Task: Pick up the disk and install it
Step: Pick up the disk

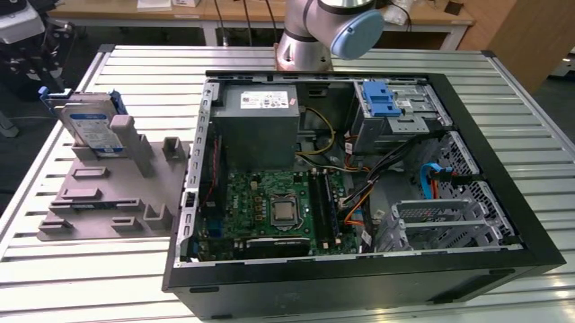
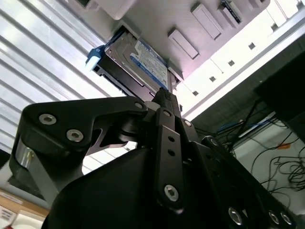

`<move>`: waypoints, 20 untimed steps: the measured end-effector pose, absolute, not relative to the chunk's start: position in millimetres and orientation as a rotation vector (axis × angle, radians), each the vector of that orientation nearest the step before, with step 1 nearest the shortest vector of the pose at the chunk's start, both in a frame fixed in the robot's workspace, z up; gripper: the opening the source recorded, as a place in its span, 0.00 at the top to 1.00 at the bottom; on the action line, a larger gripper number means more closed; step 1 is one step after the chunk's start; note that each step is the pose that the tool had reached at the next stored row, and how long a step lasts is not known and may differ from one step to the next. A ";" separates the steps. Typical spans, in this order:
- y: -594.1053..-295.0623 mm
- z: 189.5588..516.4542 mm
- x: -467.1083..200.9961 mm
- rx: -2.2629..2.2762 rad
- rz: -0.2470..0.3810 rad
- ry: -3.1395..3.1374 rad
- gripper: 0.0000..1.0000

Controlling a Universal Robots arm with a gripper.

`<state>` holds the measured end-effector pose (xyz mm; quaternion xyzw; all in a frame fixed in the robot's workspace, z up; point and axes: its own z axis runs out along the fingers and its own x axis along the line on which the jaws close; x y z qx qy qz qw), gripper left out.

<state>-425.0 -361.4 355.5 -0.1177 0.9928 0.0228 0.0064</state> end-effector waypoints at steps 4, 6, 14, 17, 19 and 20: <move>-361.4 355.2 -425.0 -0.483 0.072 3.092 0.89; -361.4 355.0 -425.0 -0.538 0.073 3.084 0.89; -361.4 354.0 -425.0 -0.761 0.073 3.040 0.89; -361.4 353.4 -425.0 -0.845 0.072 3.019 0.89; -361.4 353.0 -425.0 -0.900 0.071 3.005 0.89; -361.4 352.9 -425.0 -0.927 0.071 2.997 0.89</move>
